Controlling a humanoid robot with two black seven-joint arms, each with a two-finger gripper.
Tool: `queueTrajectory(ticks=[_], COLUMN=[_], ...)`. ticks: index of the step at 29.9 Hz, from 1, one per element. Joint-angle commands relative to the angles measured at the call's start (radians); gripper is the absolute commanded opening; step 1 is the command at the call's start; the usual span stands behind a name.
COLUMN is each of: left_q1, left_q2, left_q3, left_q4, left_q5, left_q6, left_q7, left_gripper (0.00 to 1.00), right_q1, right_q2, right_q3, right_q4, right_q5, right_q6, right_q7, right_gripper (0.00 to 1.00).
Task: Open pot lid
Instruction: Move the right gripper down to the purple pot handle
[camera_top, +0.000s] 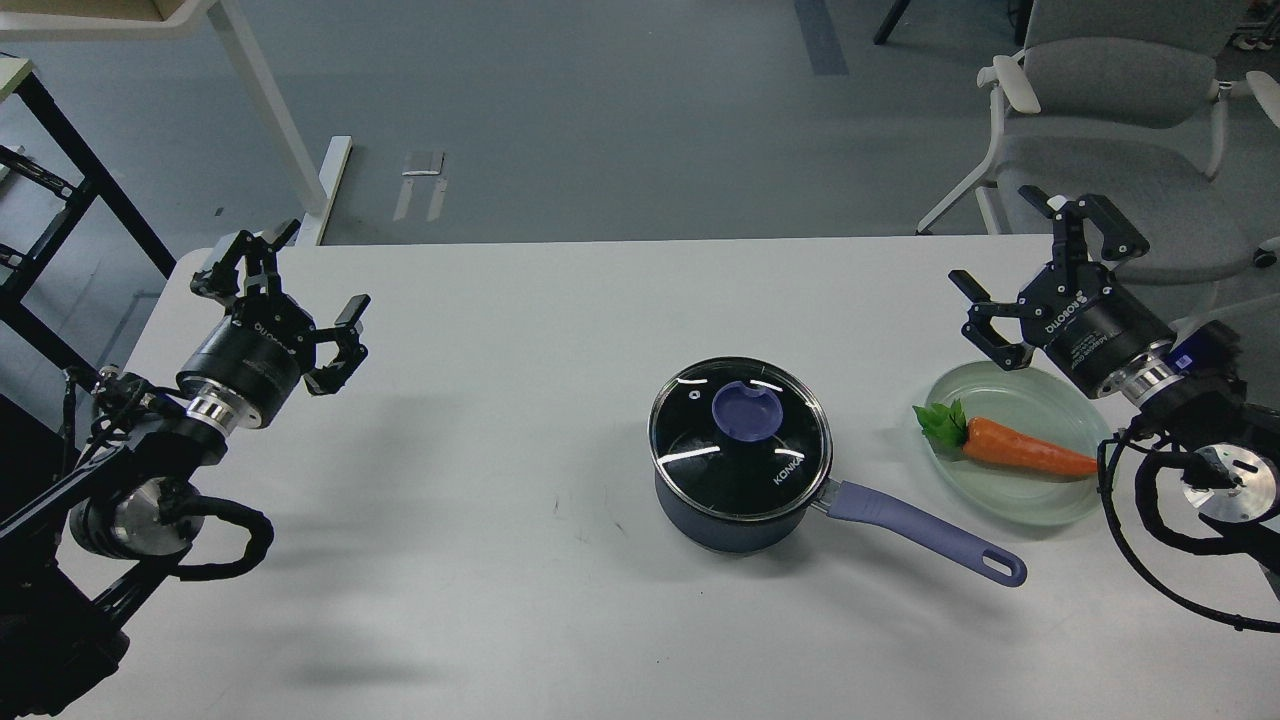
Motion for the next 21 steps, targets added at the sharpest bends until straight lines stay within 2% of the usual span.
queueTrajectory(ticks=[1,10,11,13,17,21], left_q1=[0.000,-0.005,-0.008,-0.009,-0.017,-0.019], left_q2=[0.003,0.017,0.037,0.040,0.045,0.043], left_q3=[-0.003,-0.001,0.006,0.003,0.000,0.002], left_q4=[-0.005,-0.004,-0.004,-0.005,-0.018,-0.031], left_q5=[0.000,0.002,0.002,-0.009,-0.008,0.000], left_q6=[-0.004,-0.004,-0.009,-0.010,-0.010,-0.007], left_q7=[0.000,0.009,-0.005,-0.015,-0.071,-0.081], left_gripper=[0.99,0.99,0.99,0.99,0.99,0.99], right_q1=[-0.002,0.007,0.047,0.088,0.168,0.245], right_q2=[0.000,-0.091,-0.203,-0.285,-0.399,-0.488], right_q3=[0.002,0.012,0.013,0.013,0.010,0.001], right_q4=[0.001,0.046,0.137,0.211,0.375,0.515], right_q5=[0.000,-0.022,-0.079,-0.159,-0.375,-0.637], right_q6=[-0.001,0.004,0.004,0.004,-0.001,-0.035], right_q7=[0.000,0.000,0.000,0.000,0.000,0.000], right_gripper=[1.00,1.00,1.00,1.00,1.00,1.00])
